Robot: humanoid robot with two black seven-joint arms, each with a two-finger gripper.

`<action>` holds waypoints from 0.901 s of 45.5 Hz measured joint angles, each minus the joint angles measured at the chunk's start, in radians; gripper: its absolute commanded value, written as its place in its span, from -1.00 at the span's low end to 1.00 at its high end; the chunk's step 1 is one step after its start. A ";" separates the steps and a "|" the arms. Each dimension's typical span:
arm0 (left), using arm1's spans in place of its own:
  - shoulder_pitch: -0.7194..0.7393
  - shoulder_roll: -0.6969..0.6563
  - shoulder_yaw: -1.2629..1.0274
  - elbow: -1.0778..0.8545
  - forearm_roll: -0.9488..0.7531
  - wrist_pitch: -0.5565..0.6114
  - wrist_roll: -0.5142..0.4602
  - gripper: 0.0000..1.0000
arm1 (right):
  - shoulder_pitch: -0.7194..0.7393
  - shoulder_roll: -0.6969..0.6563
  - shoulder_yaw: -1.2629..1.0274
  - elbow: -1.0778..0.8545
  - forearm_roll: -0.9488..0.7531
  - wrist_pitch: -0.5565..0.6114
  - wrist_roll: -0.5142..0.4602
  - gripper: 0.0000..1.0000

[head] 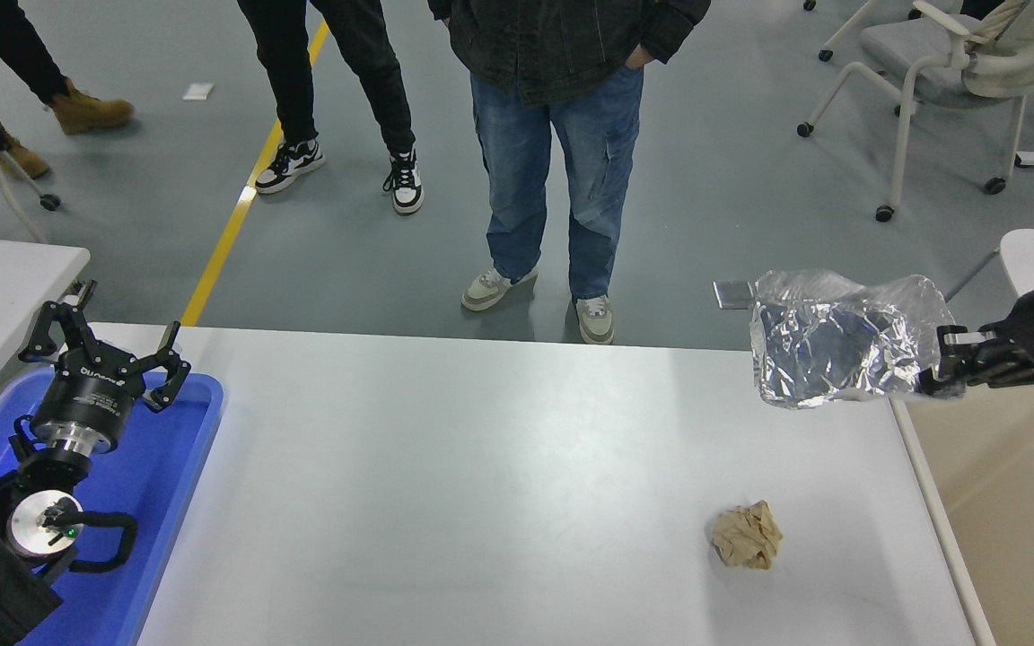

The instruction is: Clean the table surface

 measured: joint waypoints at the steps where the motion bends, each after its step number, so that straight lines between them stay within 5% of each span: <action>1: 0.000 0.000 0.000 0.000 0.000 0.000 0.000 1.00 | -0.009 0.003 0.000 -0.018 0.009 -0.008 0.000 -1.00; 20: 0.000 0.000 0.000 0.000 0.000 0.000 0.000 1.00 | -0.200 0.110 0.003 -0.427 0.173 -0.164 0.003 -1.00; 41: 0.000 0.000 0.000 0.000 0.000 0.000 0.000 1.00 | -0.341 0.162 0.002 -0.657 0.282 -0.265 -0.002 -1.00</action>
